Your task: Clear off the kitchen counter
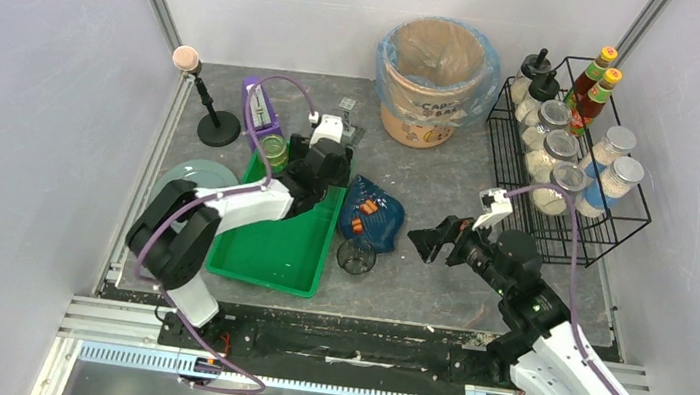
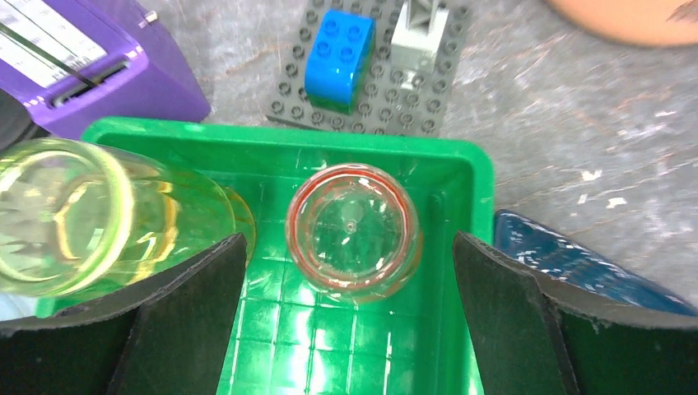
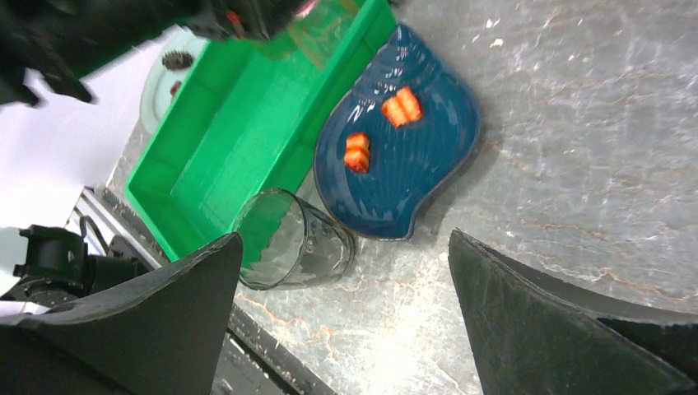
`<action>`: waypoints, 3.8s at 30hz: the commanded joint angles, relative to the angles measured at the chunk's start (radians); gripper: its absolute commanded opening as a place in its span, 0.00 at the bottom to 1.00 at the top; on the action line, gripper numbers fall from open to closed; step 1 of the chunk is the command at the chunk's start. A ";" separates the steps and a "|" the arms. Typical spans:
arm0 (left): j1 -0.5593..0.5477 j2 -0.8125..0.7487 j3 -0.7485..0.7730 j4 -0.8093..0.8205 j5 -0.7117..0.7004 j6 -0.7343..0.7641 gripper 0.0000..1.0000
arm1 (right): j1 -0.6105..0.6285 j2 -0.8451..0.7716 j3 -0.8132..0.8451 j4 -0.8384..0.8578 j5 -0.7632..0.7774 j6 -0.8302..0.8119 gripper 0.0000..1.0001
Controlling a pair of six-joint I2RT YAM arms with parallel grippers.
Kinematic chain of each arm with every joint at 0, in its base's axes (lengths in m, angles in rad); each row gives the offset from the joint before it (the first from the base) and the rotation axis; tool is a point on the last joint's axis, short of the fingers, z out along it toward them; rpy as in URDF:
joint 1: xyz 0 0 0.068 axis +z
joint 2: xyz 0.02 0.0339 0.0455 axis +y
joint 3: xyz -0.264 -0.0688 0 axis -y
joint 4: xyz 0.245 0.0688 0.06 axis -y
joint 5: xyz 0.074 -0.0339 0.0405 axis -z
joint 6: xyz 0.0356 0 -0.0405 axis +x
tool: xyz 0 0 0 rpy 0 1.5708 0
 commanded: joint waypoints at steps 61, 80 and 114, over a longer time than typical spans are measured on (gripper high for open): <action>0.001 -0.939 -0.351 -0.157 0.861 -0.847 0.99 | 0.141 0.015 -0.209 0.649 0.127 0.501 0.00; -0.046 -0.711 -0.312 0.228 0.925 -0.985 0.99 | 0.134 0.278 -0.213 1.221 -0.073 0.655 0.00; -0.062 -0.662 0.044 -0.389 0.588 -0.499 0.02 | 0.042 0.119 -0.171 0.663 0.082 0.396 0.87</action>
